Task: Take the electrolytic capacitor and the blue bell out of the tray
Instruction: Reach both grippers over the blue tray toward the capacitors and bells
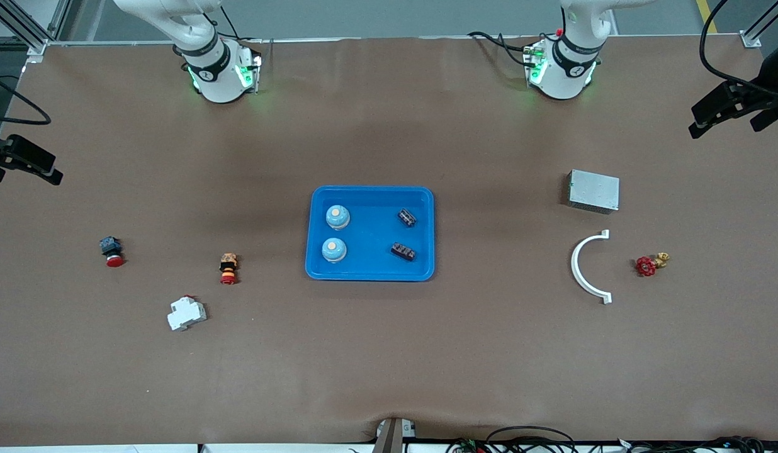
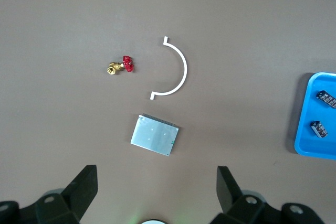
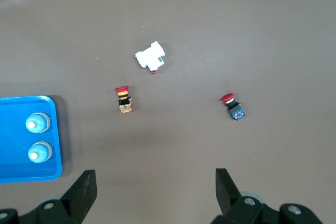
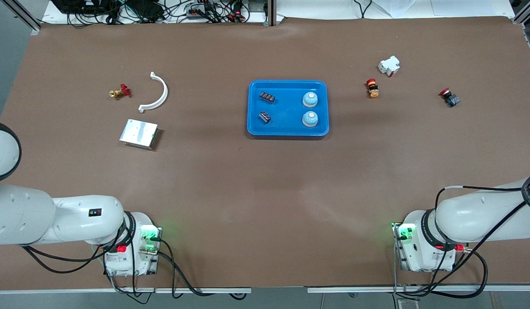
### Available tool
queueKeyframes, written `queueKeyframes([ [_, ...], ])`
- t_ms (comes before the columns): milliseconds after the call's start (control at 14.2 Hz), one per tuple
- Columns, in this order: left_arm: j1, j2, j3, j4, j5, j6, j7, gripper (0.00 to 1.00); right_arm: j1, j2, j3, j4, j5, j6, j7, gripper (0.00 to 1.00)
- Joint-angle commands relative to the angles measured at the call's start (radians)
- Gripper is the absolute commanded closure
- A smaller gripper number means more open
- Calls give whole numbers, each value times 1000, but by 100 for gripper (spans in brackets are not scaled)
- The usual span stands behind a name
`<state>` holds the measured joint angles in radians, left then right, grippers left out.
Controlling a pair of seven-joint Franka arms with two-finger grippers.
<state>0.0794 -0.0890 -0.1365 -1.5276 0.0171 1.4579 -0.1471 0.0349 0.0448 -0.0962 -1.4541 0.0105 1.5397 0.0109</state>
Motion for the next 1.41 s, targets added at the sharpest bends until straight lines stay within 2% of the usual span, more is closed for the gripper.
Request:
queueKeyframes([
  [0,5,5,0,17,-14,-7,-2,0,-13,-2,4,17,19,-29,-5,0],
  [211,2,21,-1,17,-3,-7,-3,0,-9,-3,9,17,16,-33,-11,0],
  [493,-13,147,-15,15,-19,7,-3,0,34,1,12,15,16,-39,-2,0],
  [634,-35,189,-31,-12,-34,70,-28,0,63,1,13,14,17,-81,0,0],
  [775,-65,222,-35,-26,-38,110,-107,0,123,1,13,8,29,-119,21,0],
  [915,-114,262,-38,-26,-63,130,-208,0,178,1,13,6,71,-122,184,0],
  [1056,-153,302,-38,-26,-86,188,-256,0,277,3,13,6,74,-122,311,0],
  [1338,-271,408,-38,-22,-78,300,-452,0,426,47,13,6,103,-92,354,0],
])
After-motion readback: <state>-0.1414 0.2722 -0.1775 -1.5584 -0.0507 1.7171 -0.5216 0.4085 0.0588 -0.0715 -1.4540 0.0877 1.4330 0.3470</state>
